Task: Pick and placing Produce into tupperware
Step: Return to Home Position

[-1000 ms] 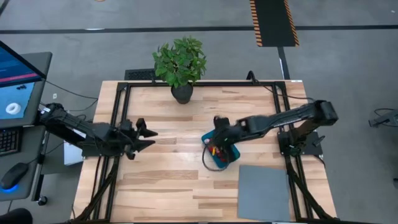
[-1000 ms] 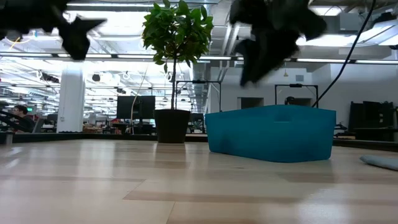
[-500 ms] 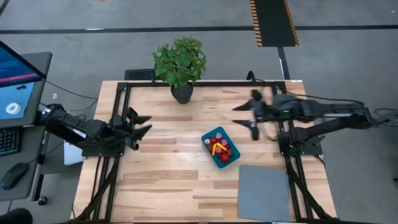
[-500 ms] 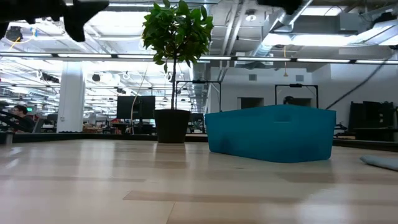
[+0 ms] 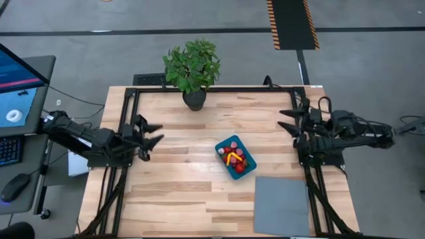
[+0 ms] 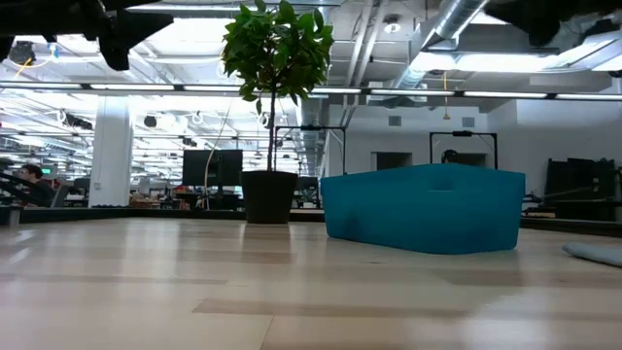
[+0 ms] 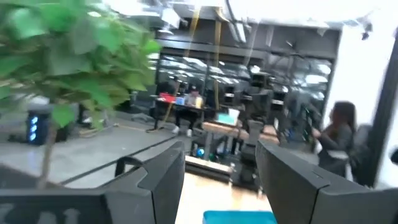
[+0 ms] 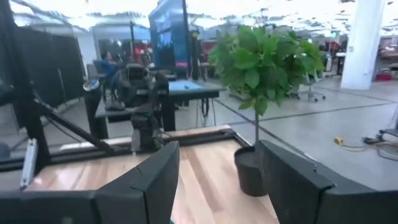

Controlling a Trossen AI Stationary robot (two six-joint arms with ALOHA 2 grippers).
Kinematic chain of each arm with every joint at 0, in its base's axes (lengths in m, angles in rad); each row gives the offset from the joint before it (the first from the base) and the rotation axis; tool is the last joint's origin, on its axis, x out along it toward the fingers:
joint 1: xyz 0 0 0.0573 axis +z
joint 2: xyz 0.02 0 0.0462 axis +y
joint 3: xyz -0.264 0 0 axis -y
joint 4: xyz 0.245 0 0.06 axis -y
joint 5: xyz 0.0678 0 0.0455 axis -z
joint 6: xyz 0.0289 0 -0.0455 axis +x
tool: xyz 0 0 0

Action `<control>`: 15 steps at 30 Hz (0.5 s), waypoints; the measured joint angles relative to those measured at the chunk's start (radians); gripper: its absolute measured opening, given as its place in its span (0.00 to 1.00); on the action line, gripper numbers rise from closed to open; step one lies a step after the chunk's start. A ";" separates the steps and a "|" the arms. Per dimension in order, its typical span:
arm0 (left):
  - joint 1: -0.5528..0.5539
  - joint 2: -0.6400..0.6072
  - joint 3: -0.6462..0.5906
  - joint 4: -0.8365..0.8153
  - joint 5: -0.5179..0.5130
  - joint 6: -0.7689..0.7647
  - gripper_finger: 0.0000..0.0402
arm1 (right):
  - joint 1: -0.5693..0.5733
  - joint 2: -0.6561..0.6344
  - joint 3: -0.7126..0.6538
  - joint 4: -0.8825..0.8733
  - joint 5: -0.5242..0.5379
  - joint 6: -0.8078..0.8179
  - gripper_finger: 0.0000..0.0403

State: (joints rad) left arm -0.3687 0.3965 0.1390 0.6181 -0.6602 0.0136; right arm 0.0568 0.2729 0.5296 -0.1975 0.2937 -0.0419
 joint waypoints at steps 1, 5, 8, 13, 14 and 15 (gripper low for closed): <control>0.000 0.004 0.000 -0.011 0.021 0.019 0.47 | 0.001 -0.034 -0.023 -0.013 -0.002 0.006 0.60; 0.026 0.017 0.000 -0.035 0.178 0.033 0.47 | 0.001 -0.139 -0.097 -0.019 -0.003 0.013 0.60; 0.064 0.015 0.000 -0.052 0.223 0.024 0.47 | -0.003 -0.218 -0.164 -0.040 -0.001 0.022 0.60; 0.159 0.016 0.000 -0.129 0.226 -0.051 0.47 | -0.015 -0.269 -0.221 -0.102 0.021 0.082 0.60; 0.177 0.017 0.000 -0.131 0.261 -0.054 0.47 | -0.015 -0.265 -0.225 -0.117 0.036 0.105 0.60; 0.194 0.019 0.000 -0.131 0.305 -0.057 0.47 | -0.021 -0.253 -0.222 -0.105 0.086 0.116 0.60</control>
State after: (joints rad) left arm -0.1744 0.4156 0.1390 0.4876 -0.3554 -0.0431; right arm 0.0360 0.0196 0.3075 -0.3027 0.3793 0.0744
